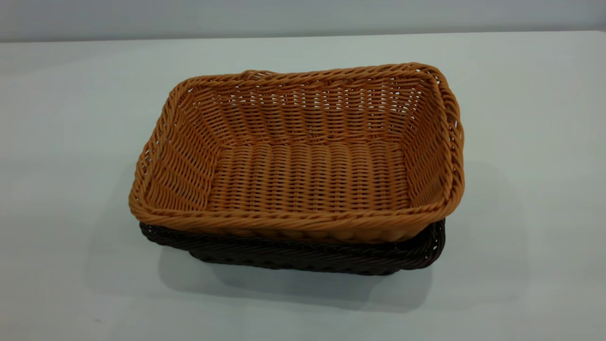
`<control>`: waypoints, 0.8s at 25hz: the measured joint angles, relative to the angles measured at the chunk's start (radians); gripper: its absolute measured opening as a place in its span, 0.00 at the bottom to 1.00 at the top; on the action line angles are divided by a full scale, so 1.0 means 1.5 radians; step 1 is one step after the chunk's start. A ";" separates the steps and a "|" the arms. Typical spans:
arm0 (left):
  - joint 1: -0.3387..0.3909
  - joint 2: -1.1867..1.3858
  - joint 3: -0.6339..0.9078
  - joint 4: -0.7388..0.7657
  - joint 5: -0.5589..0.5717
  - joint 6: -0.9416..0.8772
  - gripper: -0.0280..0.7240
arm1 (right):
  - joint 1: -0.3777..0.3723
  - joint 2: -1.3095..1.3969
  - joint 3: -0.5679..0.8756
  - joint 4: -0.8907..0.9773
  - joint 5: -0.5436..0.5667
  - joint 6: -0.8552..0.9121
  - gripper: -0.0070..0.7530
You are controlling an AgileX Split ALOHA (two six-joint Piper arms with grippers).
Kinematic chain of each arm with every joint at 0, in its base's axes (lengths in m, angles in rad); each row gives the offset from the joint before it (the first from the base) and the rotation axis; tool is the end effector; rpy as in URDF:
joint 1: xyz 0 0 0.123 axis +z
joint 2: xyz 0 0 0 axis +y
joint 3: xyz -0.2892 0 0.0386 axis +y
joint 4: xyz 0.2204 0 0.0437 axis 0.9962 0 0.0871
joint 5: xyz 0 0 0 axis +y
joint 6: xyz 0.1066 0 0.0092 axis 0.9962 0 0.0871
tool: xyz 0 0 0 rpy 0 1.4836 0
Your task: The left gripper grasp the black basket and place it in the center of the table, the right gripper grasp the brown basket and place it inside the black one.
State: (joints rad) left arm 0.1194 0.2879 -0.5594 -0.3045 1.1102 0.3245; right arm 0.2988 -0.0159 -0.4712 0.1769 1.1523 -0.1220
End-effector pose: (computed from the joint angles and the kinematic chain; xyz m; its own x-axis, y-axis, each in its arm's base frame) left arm 0.0142 -0.0273 0.2743 -0.6371 0.1027 -0.7639 0.2047 0.9780 -0.0392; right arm -0.0306 0.0086 0.2415 -0.4960 -0.2039 -0.8440 -0.4448 0.8945 0.0454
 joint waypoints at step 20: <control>0.000 -0.109 0.050 0.173 0.000 -0.192 0.77 | 0.000 0.000 0.000 0.002 -0.001 -0.003 0.75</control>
State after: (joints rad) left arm 0.1194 0.1251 -0.4849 -0.0450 1.1098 0.0372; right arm 0.2988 -0.0159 -0.4712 0.1793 1.1505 -0.1257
